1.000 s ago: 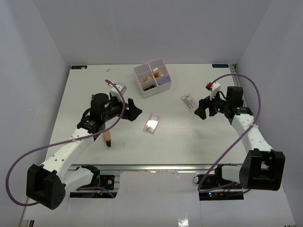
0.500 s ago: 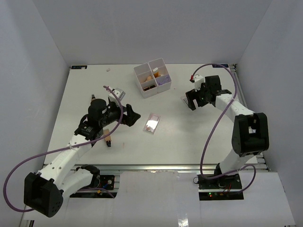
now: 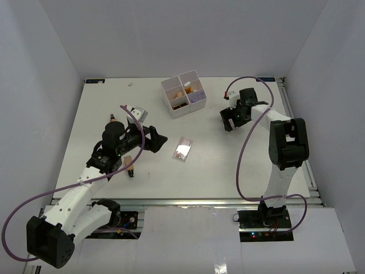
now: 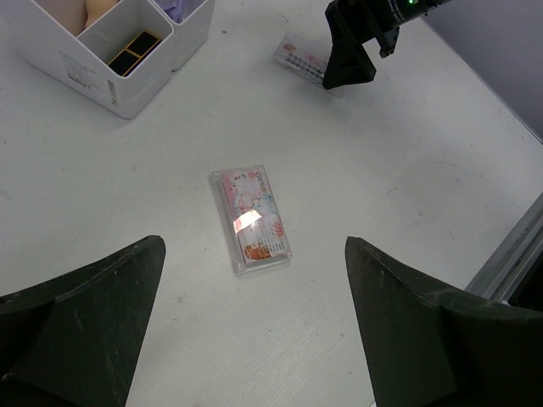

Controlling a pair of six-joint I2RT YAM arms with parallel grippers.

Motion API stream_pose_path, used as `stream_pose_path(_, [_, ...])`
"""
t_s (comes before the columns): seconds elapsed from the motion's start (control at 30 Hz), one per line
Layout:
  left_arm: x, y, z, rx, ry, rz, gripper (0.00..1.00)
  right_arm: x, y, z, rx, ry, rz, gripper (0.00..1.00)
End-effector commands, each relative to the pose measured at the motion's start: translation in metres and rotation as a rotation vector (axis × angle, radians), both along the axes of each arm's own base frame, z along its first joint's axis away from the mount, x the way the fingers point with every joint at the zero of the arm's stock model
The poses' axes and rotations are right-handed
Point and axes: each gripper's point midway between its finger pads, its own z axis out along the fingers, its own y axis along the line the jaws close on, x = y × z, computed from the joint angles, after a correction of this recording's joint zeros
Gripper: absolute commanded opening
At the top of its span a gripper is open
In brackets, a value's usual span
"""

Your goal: Organize the makeup

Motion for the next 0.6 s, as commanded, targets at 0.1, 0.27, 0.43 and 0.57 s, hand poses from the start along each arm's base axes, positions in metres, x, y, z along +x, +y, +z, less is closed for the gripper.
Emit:
stream_pose_path(0.1, [-0.001, 0.002, 0.002, 0.001, -0.01, 0.0, 0.98, 0.015, 0.006, 0.006, 0.009, -0.017, -0.005, 0.9])
stream_pose_path(0.27, [-0.001, 0.001, 0.0, 0.002, -0.006, -0.003, 0.98, 0.011, 0.002, -0.006, -0.013, 0.008, -0.015, 0.91])
stream_pose_path(0.43, [0.0, 0.001, -0.002, 0.003, 0.002, -0.004, 0.98, 0.006, 0.003, -0.013, -0.01, 0.026, 0.0, 0.97])
stream_pose_path(0.57, [0.0, 0.001, -0.004, 0.005, 0.007, -0.004, 0.98, 0.004, 0.003, -0.015, -0.017, 0.033, 0.004, 0.9])
